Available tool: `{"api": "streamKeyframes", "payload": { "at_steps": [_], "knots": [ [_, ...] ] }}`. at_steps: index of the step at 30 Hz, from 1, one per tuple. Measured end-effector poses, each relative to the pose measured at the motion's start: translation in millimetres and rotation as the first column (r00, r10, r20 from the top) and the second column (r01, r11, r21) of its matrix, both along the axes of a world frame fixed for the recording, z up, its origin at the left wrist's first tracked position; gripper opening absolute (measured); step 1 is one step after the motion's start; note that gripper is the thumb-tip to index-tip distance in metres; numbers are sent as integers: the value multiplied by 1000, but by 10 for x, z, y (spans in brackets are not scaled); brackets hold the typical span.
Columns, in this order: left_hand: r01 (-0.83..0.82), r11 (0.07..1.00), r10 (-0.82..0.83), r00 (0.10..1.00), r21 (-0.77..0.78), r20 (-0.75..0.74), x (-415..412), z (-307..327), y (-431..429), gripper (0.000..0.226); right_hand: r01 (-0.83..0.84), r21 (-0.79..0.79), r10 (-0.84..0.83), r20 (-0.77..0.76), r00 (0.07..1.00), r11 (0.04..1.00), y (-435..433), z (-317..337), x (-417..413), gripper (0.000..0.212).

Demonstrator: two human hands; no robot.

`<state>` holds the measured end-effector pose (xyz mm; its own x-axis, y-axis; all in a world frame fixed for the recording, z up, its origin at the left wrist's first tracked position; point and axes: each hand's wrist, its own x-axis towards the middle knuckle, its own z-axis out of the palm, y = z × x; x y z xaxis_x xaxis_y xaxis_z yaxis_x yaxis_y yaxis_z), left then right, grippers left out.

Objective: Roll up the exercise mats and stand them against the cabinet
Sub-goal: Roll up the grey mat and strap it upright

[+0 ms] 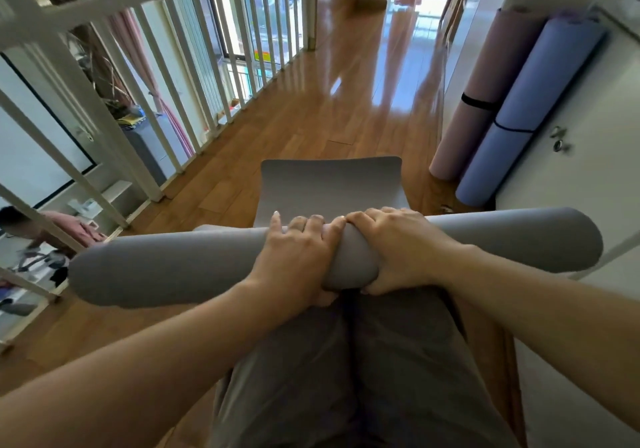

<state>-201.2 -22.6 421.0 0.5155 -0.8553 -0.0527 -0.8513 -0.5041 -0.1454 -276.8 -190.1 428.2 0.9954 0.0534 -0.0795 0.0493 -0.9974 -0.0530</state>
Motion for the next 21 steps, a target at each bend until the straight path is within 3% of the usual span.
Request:
{"api": "streamKeyframes", "payload": {
  "at_steps": [8, 14, 18, 21],
  "knots": [
    [-44, 988, 48, 999, -145, 23, 55, 105, -42, 94, -37, -51, 34, -62, 998, 998, -47, 224, 167, 90],
    [-73, 954, 109, 988, -291, 109, 108, 631, 47, 95, -68, -157, 86, 112, 990, 985, 39, 934, 171, 86],
    [-1, 966, 42, 987, -260, 155, -151, 644, 257, 95, -43, -185, 59, 81, 995, 982, 276, 958, -152, 86],
    [37, 987, -15, 990, -159, 141, -441, 413, 403, 96, -5, -117, 6, 11, 1000, 993, 432, 632, -486, 88]
  ]
}}
